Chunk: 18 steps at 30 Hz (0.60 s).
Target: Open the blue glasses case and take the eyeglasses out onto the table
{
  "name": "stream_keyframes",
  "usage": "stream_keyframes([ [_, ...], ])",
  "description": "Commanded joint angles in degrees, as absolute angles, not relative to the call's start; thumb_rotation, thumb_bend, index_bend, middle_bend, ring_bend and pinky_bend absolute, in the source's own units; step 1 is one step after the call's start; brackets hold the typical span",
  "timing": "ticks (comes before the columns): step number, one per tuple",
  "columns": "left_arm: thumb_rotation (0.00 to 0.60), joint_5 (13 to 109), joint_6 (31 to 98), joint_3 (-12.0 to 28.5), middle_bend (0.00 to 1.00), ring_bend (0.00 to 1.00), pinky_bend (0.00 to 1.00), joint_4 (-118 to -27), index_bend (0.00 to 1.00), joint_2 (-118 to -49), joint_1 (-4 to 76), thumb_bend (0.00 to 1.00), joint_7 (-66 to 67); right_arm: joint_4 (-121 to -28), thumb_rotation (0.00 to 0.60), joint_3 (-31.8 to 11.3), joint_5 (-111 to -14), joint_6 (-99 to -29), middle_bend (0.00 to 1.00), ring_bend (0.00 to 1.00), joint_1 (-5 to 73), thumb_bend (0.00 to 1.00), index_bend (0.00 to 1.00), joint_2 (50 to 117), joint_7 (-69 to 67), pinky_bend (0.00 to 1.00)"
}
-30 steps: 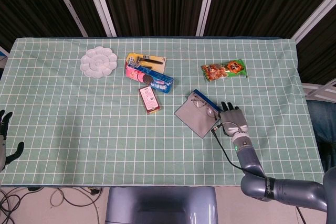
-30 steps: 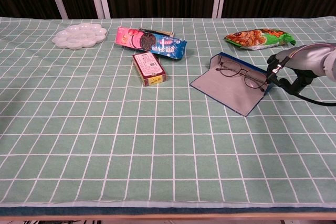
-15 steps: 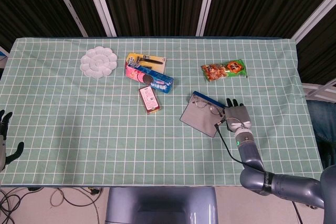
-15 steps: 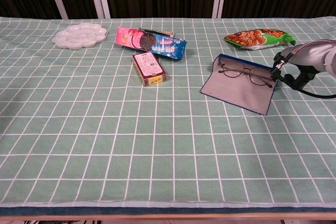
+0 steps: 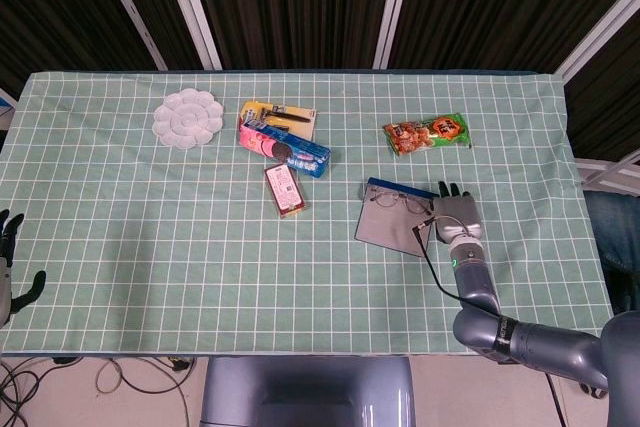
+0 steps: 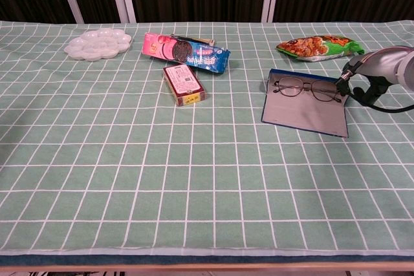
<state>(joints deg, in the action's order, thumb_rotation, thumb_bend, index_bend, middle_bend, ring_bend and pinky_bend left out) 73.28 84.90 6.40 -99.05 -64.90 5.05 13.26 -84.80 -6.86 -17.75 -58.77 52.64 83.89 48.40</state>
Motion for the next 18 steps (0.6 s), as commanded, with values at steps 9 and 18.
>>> stream_keyframes([
  [9, 0.600, 73.22, 84.89, 6.44, 0.00, 0.00, 0.00, -99.15, 0.05, -64.85, 5.04, 0.33, 13.23, -83.66, 0.600, -7.89, -16.90, -58.20, 0.00, 0.00, 53.29, 0.81, 0.32, 84.64, 48.76, 0.20],
  [18, 0.600, 73.11, 84.82, 6.48, 0.00, 0.00, 0.00, -99.15, 0.05, -64.87, 5.08, 0.33, 13.24, -89.81, 0.600, -8.77, -17.28, -60.39, 0.00, 0.00, 53.36, 0.52, 0.25, 81.45, 49.03, 0.20],
])
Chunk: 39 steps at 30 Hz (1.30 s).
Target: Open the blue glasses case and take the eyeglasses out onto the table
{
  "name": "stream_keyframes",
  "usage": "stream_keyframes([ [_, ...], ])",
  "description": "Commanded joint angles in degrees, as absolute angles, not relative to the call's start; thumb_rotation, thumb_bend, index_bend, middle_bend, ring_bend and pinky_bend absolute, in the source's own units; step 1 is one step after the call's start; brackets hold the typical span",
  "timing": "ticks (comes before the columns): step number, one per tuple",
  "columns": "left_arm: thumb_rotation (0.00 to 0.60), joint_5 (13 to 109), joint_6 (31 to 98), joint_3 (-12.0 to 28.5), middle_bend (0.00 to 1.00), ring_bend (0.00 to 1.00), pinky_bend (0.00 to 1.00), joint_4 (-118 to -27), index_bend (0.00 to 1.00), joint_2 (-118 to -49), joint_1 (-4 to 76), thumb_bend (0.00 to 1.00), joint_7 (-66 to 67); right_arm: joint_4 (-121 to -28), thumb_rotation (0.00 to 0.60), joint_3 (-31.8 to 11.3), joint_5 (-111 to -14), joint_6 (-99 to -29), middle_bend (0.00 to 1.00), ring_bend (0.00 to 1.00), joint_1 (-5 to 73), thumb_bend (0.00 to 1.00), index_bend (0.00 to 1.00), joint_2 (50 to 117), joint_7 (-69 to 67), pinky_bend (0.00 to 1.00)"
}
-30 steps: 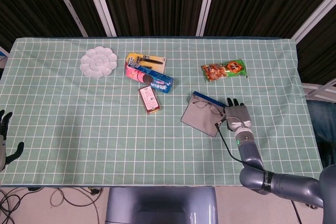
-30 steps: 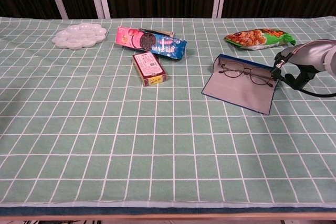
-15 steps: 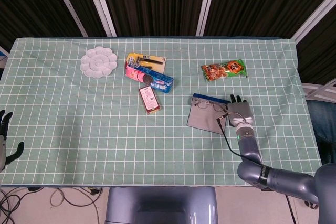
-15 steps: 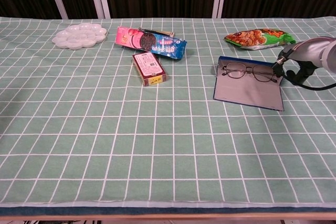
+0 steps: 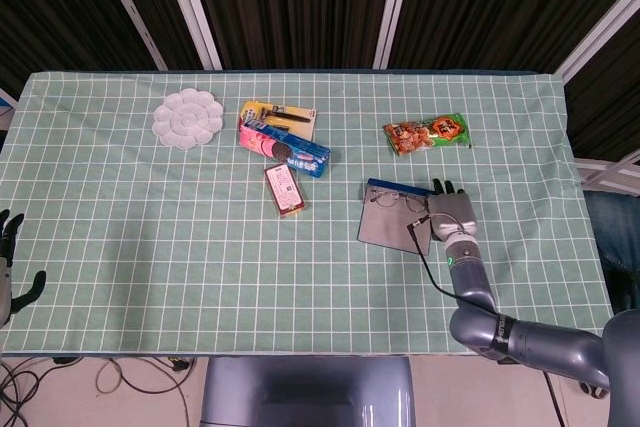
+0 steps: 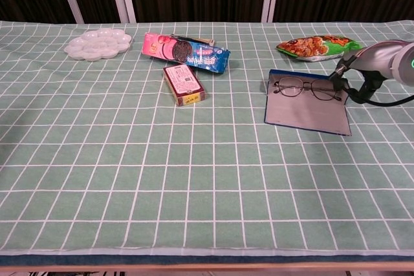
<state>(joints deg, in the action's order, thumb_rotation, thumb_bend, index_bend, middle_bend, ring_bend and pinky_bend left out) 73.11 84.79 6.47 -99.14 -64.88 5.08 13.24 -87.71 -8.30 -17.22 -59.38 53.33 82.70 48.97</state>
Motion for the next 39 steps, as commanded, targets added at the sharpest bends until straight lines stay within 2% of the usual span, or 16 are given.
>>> stream_keyframes([
  [1, 0.600, 73.13, 84.86, 6.50, 0.00, 0.00, 0.00, -99.16, 0.05, -64.87, 5.08, 0.33, 13.28, -90.73, 0.600, -9.00, -17.21, -60.57, 0.00, 0.00, 53.34, 0.49, 0.24, 80.99, 48.87, 0.20],
  [6, 0.600, 73.16, 84.99, 6.49, 0.00, 0.00, 0.00, -99.20, 0.05, -64.92, 5.03, 0.33, 13.38, -95.00, 0.600, -10.66, -17.95, -61.53, 0.00, 0.00, 53.39, 0.31, 0.21, 78.82, 47.37, 0.20],
  [9, 0.600, 73.15, 85.08, 6.52, 0.00, 0.00, 0.00, -99.20, 0.05, -64.97, 5.00, 0.33, 13.38, -96.23, 0.600, -11.59, -19.06, -63.10, 0.00, 0.00, 53.56, 0.27, 0.21, 78.18, 46.76, 0.20],
  [15, 0.600, 73.01, 85.11, 6.65, 0.00, 0.00, 0.00, -99.15, 0.05, -65.04, 5.02, 0.33, 13.30, -95.71, 0.600, -14.96, -15.87, -61.68, 0.00, 0.00, 54.84, 0.23, 0.22, 76.82, 45.28, 0.20],
  [18, 0.600, 72.36, 84.75, 7.05, 0.00, 0.00, 0.00, -99.03, 0.05, -65.13, 5.30, 0.33, 13.38, -90.90, 0.600, -17.31, -5.47, -56.36, 0.00, 0.00, 59.43, 0.22, 0.24, 76.16, 49.49, 0.20],
  [22, 0.600, 72.37, 84.80, 7.11, 0.00, 0.00, 0.00, -98.86, 0.05, -65.20, 5.36, 0.33, 13.47, -86.39, 0.600, -17.39, 2.60, -54.99, 0.00, 0.00, 63.62, 0.22, 0.25, 77.55, 54.05, 0.20],
  [30, 0.600, 72.63, 85.01, 7.04, 0.00, 0.00, 0.00, -98.67, 0.05, -65.31, 5.35, 0.33, 13.59, -78.26, 0.600, -17.72, 9.83, -51.43, 0.00, 0.00, 67.55, 0.28, 0.27, 81.36, 57.10, 0.20],
  [36, 0.600, 72.50, 84.95, 7.05, 0.00, 0.00, 0.00, -98.67, 0.05, -65.36, 5.38, 0.33, 13.69, -71.99, 0.600, -17.69, 16.01, -48.04, 0.00, 0.00, 69.48, 0.28, 0.29, 83.38, 60.32, 0.20],
  [39, 0.600, 72.55, 84.93, 7.02, 0.00, 0.00, 0.00, -98.68, 0.05, -65.37, 5.39, 0.33, 13.67, -70.82, 0.600, -17.28, 19.18, -47.31, 0.00, 0.00, 70.37, 0.24, 0.29, 83.50, 62.94, 0.20],
])
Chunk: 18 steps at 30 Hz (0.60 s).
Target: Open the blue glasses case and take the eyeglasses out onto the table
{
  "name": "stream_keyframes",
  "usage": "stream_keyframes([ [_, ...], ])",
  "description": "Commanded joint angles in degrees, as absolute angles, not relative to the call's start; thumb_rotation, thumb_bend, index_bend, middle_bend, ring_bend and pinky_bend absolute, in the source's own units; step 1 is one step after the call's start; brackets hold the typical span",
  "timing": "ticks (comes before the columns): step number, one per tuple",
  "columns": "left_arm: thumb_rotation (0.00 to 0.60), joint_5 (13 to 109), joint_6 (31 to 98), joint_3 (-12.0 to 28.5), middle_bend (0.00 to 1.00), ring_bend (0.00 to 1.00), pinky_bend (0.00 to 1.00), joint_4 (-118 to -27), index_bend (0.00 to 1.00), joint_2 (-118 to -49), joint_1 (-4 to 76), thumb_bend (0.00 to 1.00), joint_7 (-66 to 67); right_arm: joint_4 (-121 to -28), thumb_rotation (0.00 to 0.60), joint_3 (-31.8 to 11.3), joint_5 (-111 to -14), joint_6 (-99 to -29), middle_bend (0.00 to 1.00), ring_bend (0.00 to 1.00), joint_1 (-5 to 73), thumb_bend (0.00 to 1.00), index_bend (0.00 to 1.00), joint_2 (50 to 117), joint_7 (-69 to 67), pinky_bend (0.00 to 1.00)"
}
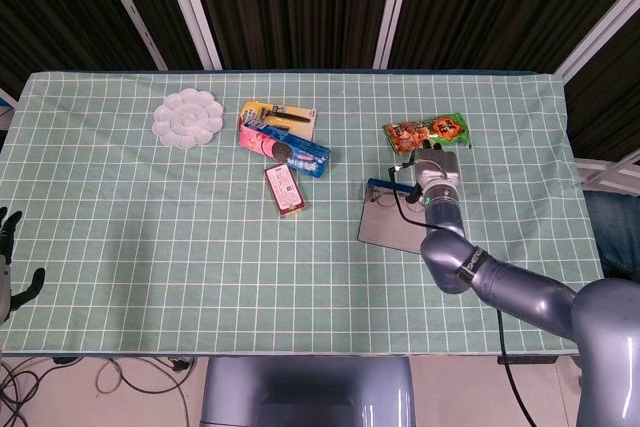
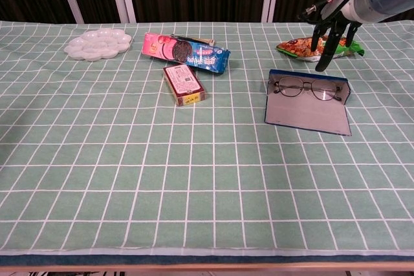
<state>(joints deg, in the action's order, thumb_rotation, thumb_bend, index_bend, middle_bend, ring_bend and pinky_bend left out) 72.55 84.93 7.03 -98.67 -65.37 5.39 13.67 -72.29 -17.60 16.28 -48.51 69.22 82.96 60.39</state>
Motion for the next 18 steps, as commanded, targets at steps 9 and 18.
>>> stream_keyframes([
  [9, 0.600, 72.62, 84.86, 6.88, 0.00, 0.00, 0.00, -98.81, 0.05, -65.39, 5.39, 0.33, 13.84, -67.09, 0.600, -17.67, 22.73, -46.49, 0.00, 0.00, 70.99, 0.21, 0.29, 85.18, 65.28, 0.20],
  [18, 0.600, 72.43, 84.87, 6.94, 0.00, 0.00, 0.00, -98.83, 0.05, -65.38, 5.38, 0.33, 13.86, -62.50, 0.600, -18.17, 20.97, -44.26, 0.00, 0.00, 69.57, 0.32, 0.34, 87.92, 64.09, 0.20],
])
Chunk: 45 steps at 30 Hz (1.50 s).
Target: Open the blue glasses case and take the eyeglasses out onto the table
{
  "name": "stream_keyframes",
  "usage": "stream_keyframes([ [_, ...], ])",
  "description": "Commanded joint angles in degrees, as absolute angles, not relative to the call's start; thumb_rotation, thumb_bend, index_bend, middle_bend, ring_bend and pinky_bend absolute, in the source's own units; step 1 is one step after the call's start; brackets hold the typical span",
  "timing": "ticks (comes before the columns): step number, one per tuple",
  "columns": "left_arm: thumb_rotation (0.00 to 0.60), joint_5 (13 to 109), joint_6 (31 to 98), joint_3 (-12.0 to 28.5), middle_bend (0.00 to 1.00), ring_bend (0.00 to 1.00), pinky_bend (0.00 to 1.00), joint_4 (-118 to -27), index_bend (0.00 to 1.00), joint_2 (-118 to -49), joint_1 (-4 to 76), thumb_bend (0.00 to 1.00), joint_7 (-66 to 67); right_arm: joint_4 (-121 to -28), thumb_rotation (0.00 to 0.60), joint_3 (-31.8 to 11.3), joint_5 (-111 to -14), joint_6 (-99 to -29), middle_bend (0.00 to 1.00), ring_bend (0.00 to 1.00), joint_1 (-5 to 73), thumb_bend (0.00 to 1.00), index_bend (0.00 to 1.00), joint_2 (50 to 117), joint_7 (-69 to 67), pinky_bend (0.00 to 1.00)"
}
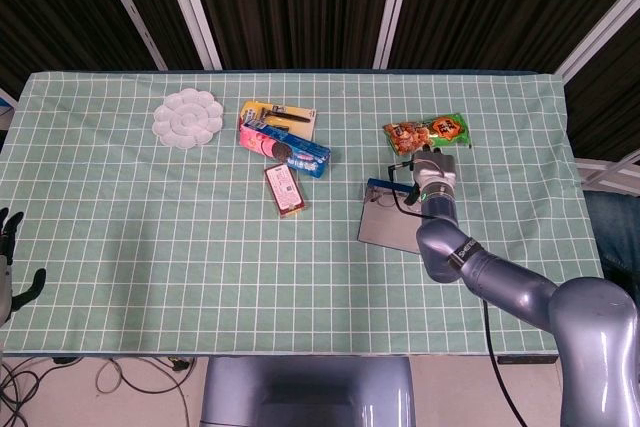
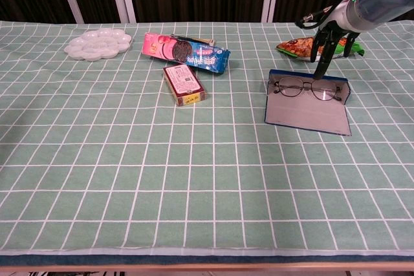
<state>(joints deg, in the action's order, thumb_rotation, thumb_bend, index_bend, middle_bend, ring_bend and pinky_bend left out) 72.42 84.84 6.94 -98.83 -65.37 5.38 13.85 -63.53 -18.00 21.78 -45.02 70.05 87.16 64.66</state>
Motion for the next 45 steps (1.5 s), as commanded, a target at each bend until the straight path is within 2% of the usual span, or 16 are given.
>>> stream_keyframes([
  [1, 0.600, 72.43, 84.86, 6.93, 0.00, 0.00, 0.00, -98.85, 0.05, -65.39, 5.38, 0.33, 13.86, -62.05, 0.600, -18.30, 20.77, -43.98, 0.00, 0.00, 69.41, 0.34, 0.34, 88.24, 63.82, 0.20],
  [6, 0.600, 72.34, 84.79, 6.94, 0.00, 0.00, 0.00, -98.92, 0.05, -65.35, 5.40, 0.33, 13.93, -60.27, 0.600, -18.29, 20.61, -42.97, 0.00, 0.00, 69.27, 0.38, 0.36, 89.60, 64.18, 0.20],
  [22, 0.600, 72.09, 84.59, 6.96, 0.00, 0.00, 0.00, -99.06, 0.05, -65.20, 5.43, 0.33, 13.81, -57.51, 0.600, -20.02, 21.63, -42.50, 0.00, 0.00, 69.49, 0.38, 0.38, 91.89, 65.49, 0.20],
  [33, 0.600, 71.75, 84.51, 7.08, 0.00, 0.00, 0.00, -99.17, 0.05, -65.14, 5.49, 0.33, 13.90, -56.20, 0.600, -21.37, 20.81, -42.23, 0.00, 0.00, 69.46, 0.43, 0.39, 93.67, 65.24, 0.20],
  [45, 0.600, 71.76, 84.54, 7.11, 0.00, 0.00, 0.00, -99.03, 0.05, -65.17, 5.52, 0.33, 13.77, -56.46, 0.600, -22.57, 20.91, -42.75, 0.00, 0.00, 69.58, 0.45, 0.40, 93.80, 66.04, 0.20],
])
